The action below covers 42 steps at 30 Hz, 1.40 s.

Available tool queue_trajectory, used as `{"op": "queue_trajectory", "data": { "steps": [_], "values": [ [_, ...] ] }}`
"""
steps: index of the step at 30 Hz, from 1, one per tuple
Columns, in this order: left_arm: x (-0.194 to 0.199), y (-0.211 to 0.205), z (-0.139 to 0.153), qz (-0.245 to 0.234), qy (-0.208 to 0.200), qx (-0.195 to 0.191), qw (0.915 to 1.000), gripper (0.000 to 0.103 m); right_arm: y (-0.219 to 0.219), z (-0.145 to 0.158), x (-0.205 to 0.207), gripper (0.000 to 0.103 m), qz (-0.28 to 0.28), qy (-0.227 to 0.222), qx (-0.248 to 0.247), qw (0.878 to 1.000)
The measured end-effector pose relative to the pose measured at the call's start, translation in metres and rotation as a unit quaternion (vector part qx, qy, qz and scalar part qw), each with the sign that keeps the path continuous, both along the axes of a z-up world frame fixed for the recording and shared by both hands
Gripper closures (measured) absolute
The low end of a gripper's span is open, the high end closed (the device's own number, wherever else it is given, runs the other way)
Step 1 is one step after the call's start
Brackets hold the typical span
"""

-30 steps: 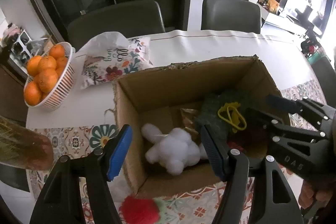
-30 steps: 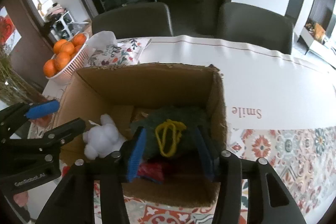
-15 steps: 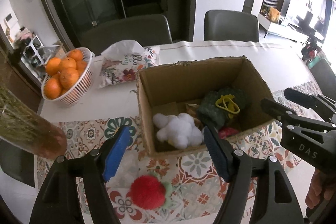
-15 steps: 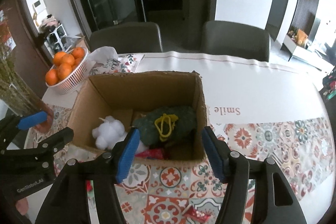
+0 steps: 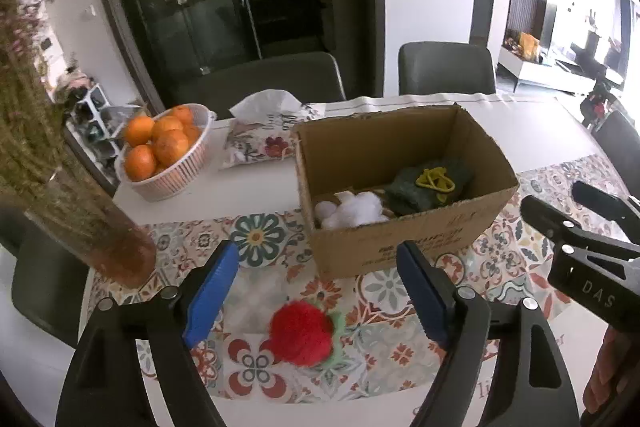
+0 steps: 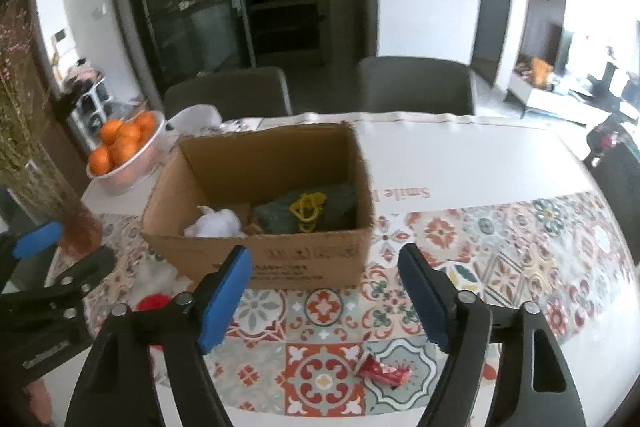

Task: Organize soft objects
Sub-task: 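Grasp the red pom-pom plush with the left tool while the right tool grasps the red candy bar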

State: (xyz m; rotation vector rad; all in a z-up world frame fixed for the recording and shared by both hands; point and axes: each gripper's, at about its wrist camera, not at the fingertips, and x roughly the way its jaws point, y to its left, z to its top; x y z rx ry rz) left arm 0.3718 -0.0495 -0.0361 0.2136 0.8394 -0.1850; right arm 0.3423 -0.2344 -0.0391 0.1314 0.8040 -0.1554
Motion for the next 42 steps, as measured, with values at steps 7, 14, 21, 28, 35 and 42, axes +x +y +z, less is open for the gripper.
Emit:
{"op": "queue_trajectory", "data": {
  "steps": [7,14,21,28,35,42],
  "values": [
    [-0.032,0.017,-0.007,0.022,-0.05,-0.006,0.9985,0.011,0.003,-0.01,-0.031,0.013,-0.06,-0.038,-0.007,0.997],
    [-0.054,0.035,-0.022,0.046,-0.081,-0.021,0.9954,0.007,0.012,-0.021,-0.06,0.012,-0.099,-0.073,-0.019,0.992],
    [-0.076,0.043,-0.04,0.066,-0.116,-0.02,0.9909,0.007,0.011,-0.042,-0.087,0.008,-0.166,-0.095,-0.012,0.981],
    [-0.084,0.045,-0.068,0.065,-0.109,-0.001,0.9919,0.007,0.014,-0.071,-0.105,0.008,-0.202,-0.084,-0.019,0.976],
    [-0.082,0.045,-0.097,0.055,-0.103,0.019,0.993,0.007,0.018,-0.095,-0.109,0.008,-0.21,-0.068,-0.038,0.975],
    [-0.074,0.044,-0.123,0.042,-0.086,0.036,0.9947,0.007,0.019,-0.126,-0.101,0.008,-0.214,-0.029,-0.033,0.976]
  ]
}}
